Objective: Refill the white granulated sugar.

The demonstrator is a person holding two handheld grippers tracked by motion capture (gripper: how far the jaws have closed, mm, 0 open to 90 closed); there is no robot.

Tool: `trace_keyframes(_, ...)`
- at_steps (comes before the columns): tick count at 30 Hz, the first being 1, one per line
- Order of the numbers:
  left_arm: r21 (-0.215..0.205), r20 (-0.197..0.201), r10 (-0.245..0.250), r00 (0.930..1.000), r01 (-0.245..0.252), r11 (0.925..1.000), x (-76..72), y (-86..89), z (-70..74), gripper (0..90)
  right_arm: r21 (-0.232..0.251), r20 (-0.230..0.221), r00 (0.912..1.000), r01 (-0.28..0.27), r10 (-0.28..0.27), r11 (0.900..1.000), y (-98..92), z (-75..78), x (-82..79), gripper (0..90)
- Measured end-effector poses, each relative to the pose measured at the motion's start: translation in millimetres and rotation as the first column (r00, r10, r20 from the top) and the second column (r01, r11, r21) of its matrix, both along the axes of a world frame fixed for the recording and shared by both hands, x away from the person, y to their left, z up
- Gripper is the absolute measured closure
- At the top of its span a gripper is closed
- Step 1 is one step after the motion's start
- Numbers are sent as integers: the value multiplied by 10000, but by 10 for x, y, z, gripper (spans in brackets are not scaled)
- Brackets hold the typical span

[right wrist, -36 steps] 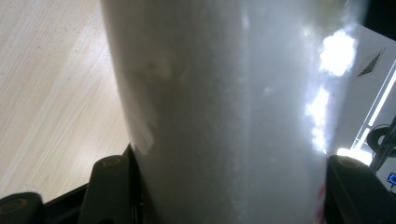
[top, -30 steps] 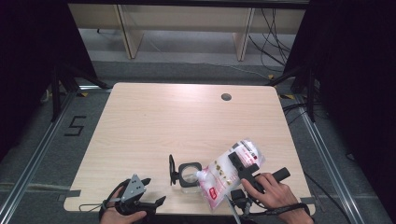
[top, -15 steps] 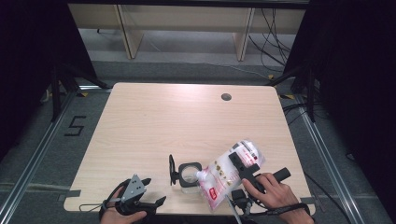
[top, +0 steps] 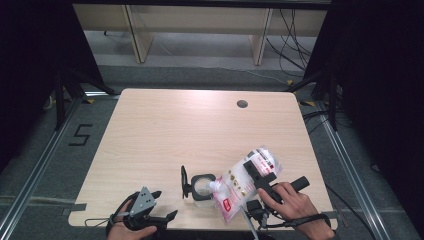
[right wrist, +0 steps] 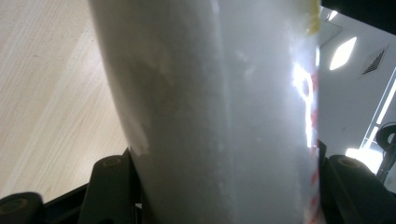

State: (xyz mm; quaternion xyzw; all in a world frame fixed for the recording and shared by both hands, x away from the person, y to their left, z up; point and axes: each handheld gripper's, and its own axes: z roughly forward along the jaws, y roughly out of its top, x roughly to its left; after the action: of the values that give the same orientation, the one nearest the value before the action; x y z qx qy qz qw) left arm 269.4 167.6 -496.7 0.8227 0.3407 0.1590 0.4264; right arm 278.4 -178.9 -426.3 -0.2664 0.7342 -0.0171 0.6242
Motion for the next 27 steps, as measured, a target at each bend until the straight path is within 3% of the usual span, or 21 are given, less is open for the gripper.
trace_keyframes(2,-104,17,40,10000,-40,9999,-1,-10,-3,180,46,-30,10000,5,-4,10000,21,0,15,432)
trace_keyframes(3,76,40,-38,10000,38,10000,2,3,5,180,173,-87,9999,58,-56,9998,23,-13,17,432)
trace_keyframes(4,-350,0,33,10000,-33,9994,-6,-16,-3,180,109,-45,10000,-74,75,9999,34,-7,19,432)
trace_keyframes(9,-111,110,-73,9999,74,9999,5,5,3,180,110,-115,9999,-93,94,9999,14,-5,37,432)
trace_keyframes(10,-334,-24,68,10000,-69,9994,-8,-10,-5,180,89,-100,9999,-44,45,10000,2,2,38,432)
trace_keyframes(13,-367,-8,96,10000,-96,9993,-12,-8,0,180,239,-118,9999,16,-13,9997,-46,14,30,432)
trace_keyframes(15,33,162,-25,9999,25,10000,5,14,12,180,231,-86,10000,-6,8,9997,-64,27,26,432)
trace_keyframes(16,27,140,-87,9999,87,10000,10,19,8,180,428,-161,9998,143,-136,9990,-79,14,21,433)
trace_keyframes(18,-109,151,-37,9999,38,9999,4,6,3,180,191,-6,10000,-89,89,9998,-75,47,26,432)
trace_keyframes(21,-190,121,22,9999,-20,9998,-2,3,4,180,434,-84,9999,124,-120,9990,-97,40,1,433)
trace_keyframes(23,136,171,-61,9998,59,9999,4,21,14,180,241,-43,10000,-58,59,9997,-83,53,-3,433)
trace_keyframes(24,-176,91,38,10000,-37,9998,-5,4,3,180,226,-34,10000,-14,14,9997,-79,52,-14,432)
trace_keyframes(27,-346,-5,105,9999,-105,9993,-11,-8,-1,180,255,-38,10000,-49,50,9997,-57,41,-36,432)
